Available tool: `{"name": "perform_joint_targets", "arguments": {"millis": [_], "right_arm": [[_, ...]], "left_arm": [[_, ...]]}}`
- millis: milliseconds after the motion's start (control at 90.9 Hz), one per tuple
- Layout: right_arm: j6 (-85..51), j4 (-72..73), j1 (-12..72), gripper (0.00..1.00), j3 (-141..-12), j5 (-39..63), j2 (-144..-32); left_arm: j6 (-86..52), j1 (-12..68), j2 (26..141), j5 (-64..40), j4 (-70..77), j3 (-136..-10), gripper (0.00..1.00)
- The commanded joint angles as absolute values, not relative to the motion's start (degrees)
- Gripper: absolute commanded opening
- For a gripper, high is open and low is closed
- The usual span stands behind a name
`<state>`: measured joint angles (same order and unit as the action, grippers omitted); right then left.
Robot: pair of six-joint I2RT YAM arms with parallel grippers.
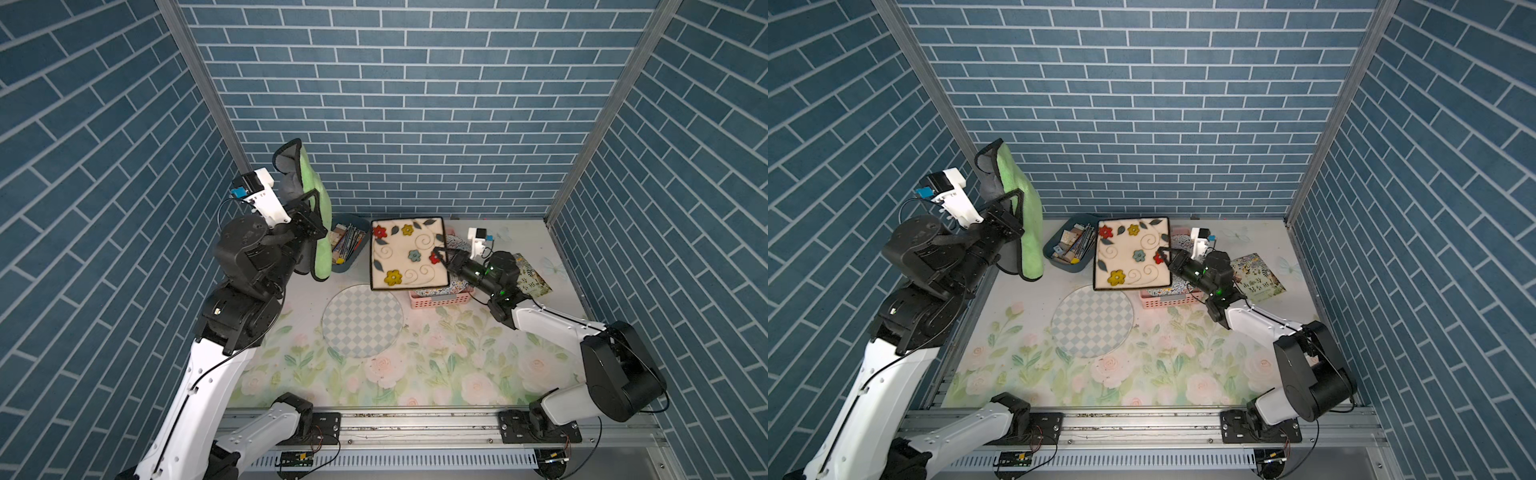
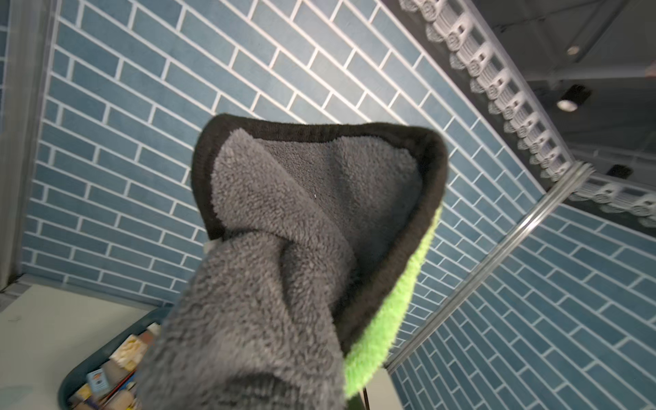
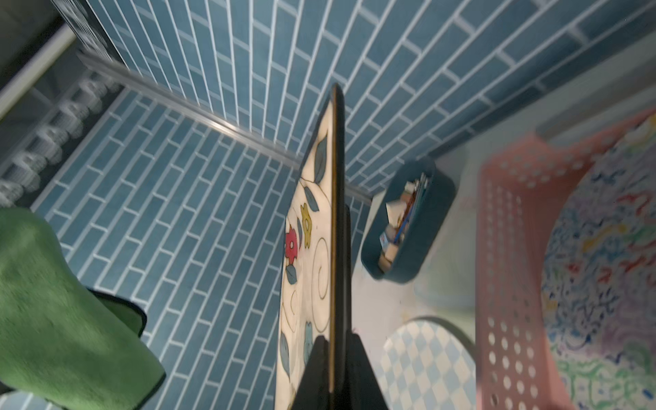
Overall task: Wipe the wet plate dry
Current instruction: Place the plate on the plate.
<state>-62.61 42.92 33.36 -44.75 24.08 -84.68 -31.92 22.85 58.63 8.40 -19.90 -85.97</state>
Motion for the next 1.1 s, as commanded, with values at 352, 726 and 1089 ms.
{"name": "perform_joint_targets", "arguments": {"millis": [352,726,1089], "right_arm": [[-51.57,36.28,48.55,0.0,-62.99,24.12,-103.99],[-45.51,26.23,50.01,0.09,-64.08,15.9,-111.28],[-37.68,8.4,51.4,0.73,-68.96,7.08,-109.16]], "left_arm": [[-22.67,22.57,60.17,3.11,-19.52,-78.49,0.0],[-20.08,22.59,61.48,-3.33,-18.94,-78.12,0.0],[-19.77,22.52,62.33,-3.59,-19.42,-78.39,0.0]]}}
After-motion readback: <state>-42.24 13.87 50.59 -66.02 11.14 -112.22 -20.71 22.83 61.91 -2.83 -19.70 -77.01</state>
